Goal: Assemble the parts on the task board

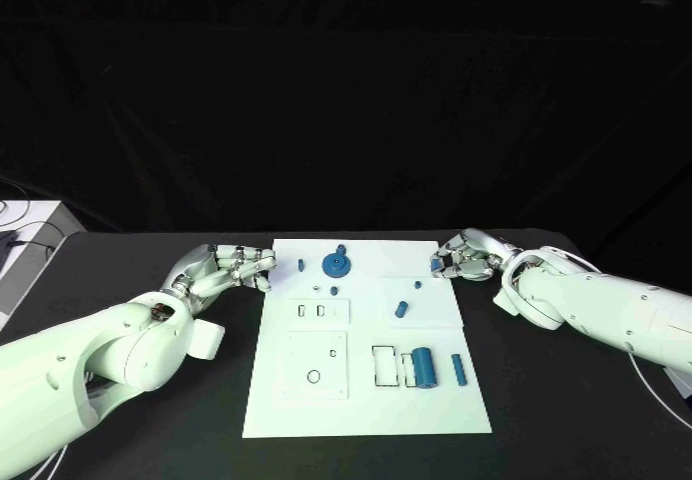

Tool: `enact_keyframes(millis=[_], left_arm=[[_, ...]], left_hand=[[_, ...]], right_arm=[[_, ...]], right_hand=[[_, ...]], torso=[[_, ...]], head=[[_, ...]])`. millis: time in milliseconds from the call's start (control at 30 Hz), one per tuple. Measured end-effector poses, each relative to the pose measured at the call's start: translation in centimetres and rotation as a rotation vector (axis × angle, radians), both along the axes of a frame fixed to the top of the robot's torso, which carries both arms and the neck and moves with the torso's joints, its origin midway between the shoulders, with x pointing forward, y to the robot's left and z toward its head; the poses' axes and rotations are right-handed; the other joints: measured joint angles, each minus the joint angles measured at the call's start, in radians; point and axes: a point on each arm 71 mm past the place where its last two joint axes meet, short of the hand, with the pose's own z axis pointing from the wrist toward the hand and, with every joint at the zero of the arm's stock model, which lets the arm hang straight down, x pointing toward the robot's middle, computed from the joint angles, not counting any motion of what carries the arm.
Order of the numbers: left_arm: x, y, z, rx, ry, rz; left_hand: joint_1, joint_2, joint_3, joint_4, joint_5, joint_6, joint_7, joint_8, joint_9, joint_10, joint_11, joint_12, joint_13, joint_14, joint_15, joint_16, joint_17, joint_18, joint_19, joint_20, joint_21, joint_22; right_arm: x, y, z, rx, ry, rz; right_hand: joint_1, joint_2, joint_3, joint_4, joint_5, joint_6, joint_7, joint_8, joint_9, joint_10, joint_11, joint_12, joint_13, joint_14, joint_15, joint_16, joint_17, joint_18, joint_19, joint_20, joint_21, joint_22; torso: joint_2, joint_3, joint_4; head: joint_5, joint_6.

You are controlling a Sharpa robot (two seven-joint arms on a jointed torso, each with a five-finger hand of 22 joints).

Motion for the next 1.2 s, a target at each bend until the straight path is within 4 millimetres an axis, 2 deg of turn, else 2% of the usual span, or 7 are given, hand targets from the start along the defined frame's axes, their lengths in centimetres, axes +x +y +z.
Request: enact_keyframes(millis=[33, 233, 367, 600, 733, 1000, 1200], left_arm=[[0.0, 0.0, 0.0, 0.0, 0.0, 0.0], [0.0, 0.0, 0.0, 0.0, 0.0, 0.001], [0.0, 0.1, 0.0, 0.001, 0.0, 0.002], [0.1, 0.2, 0.0, 0.002, 0.001, 0.005], [0.1, 0.2, -0.1, 0.003, 0.001, 0.005], [0.1, 0.1, -0.1, 0.002, 0.001, 0.004], [0.1, 0.1, -0.1, 0.002, 0.002, 0.002]], left_hand=[[0.0, 0.0, 0.0, 0.0, 0.0, 0.0, 0.0, 0.0, 0.0, 0.0, 0.0, 0.0, 0.0, 0.0, 0.0, 0.0, 0.0, 0.0, 0.0, 0.0, 0.0, 0.0], [0.0, 0.0, 0.0, 0.0, 0.0, 0.0, 0.0, 0.0, 0.0, 0.0, 0.0, 0.0, 0.0, 0.0, 0.0, 0.0, 0.0, 0.0, 0.0, 0.0, 0.0, 0.0], [0.0, 0.0, 0.003, -0.003, 0.0, 0.0, 0.0, 0.0, 0.0, 0.0, 0.0, 0.0, 0.0, 0.0, 0.0, 0.0, 0.001, 0.0, -0.003, 0.003, 0.004, 0.001], [0.0, 0.0, 0.003, -0.003, 0.0, 0.0, 0.0, 0.0, 0.0, 0.0, 0.0, 0.0, 0.0, 0.0, 0.0, 0.0, 0.001, 0.0, -0.003, 0.003, 0.004, 0.001], [0.0, 0.0, 0.003, -0.003, 0.0, 0.0, 0.0, 0.0, 0.0, 0.0, 0.0, 0.0, 0.0, 0.0, 0.0, 0.0, 0.001, 0.0, -0.003, 0.003, 0.004, 0.001], [0.0, 0.0, 0.003, -0.003, 0.0, 0.0, 0.0, 0.0, 0.0, 0.0, 0.0, 0.0, 0.0, 0.0, 0.0, 0.0, 0.001, 0.0, -0.003, 0.003, 0.004, 0.001], [0.0, 0.0, 0.003, -0.003, 0.0, 0.0, 0.0, 0.0, 0.0, 0.0, 0.0, 0.0, 0.0, 0.0, 0.0, 0.0, 0.001, 0.0, -0.003, 0.003, 0.004, 0.001]], right_arm=[[0.0, 0.0, 0.0, 0.002, -0.002, -0.001], [-0.3, 0.7, 0.3, 0.025, -0.024, -0.009], [-0.6, 1.4, 0.9, 0.047, -0.044, -0.014], [-1.0, 4.2, 2.6, 0.09, -0.069, 0.01], [-1.5, 6.9, 3.1, 0.111, -0.062, 0.036], [-3.3, 14.3, 2.8, 0.104, -0.02, 0.104], [-4.8, 17.6, 2.1, 0.072, 0.005, 0.129]], right_hand=[[-0.001, 0.001, 0.0, 0.0, 0.0, 0.005, -0.005, 0.0, 0.0, -0.001, -0.001, 0.002, 0.001, 0.0, 0.0, 0.0, 0.001, 0.0, -0.001, -0.001, 0.0, 0.0], [-0.006, 0.006, -0.017, 0.011, 0.0, 0.012, -0.005, 0.0, 0.001, 0.004, -0.007, 0.002, 0.006, 0.0, 0.0, 0.0, 0.003, 0.0, -0.001, -0.001, 0.0, 0.0], [-0.008, 0.007, -0.021, 0.015, -0.001, 0.012, -0.005, 0.0, 0.001, 0.004, -0.006, 0.002, 0.009, 0.004, -0.004, 0.0, 0.005, 0.0, -0.002, -0.008, 0.0, 0.0], [-0.012, 0.003, -0.028, 0.022, -0.001, 0.015, -0.003, -0.001, 0.001, 0.008, -0.01, 0.002, 0.012, 0.004, -0.004, 0.0, 0.007, 0.0, -0.002, -0.008, 0.001, 0.0], [-0.019, 0.01, -0.032, 0.026, -0.016, 0.016, -0.003, -0.001, 0.0, 0.008, -0.01, 0.002, 0.013, 0.004, -0.004, 0.0, 0.007, 0.0, -0.002, -0.008, 0.003, 0.0], [-0.02, 0.011, -0.035, 0.029, -0.02, 0.016, -0.002, -0.002, -0.001, 0.008, -0.01, 0.002, 0.015, 0.004, -0.004, 0.0, 0.005, 0.0, -0.002, -0.008, 0.003, 0.0], [-0.02, 0.011, -0.034, 0.03, -0.02, 0.016, -0.002, -0.003, -0.001, 0.011, -0.006, 0.002, 0.016, 0.004, -0.003, -0.004, 0.002, 0.0, -0.002, -0.008, 0.003, -0.001]], torso=[[0.0, 0.0, 0.0], [-0.001, -0.0004, 0.0], [-0.002, -0.0004, -0.0008], [-0.003, -0.0008, -0.0027], [-0.006, -0.0013, -0.0036], [-0.011, -0.003, -0.0041], [-0.012, -0.0047, -0.0027]], head=[[0.001, 0.0], [0.001, 0.0], [0.002, 0.0], [0.004, 0.001], [0.011, -0.003], [0.023, -0.011], [0.026, -0.016]])
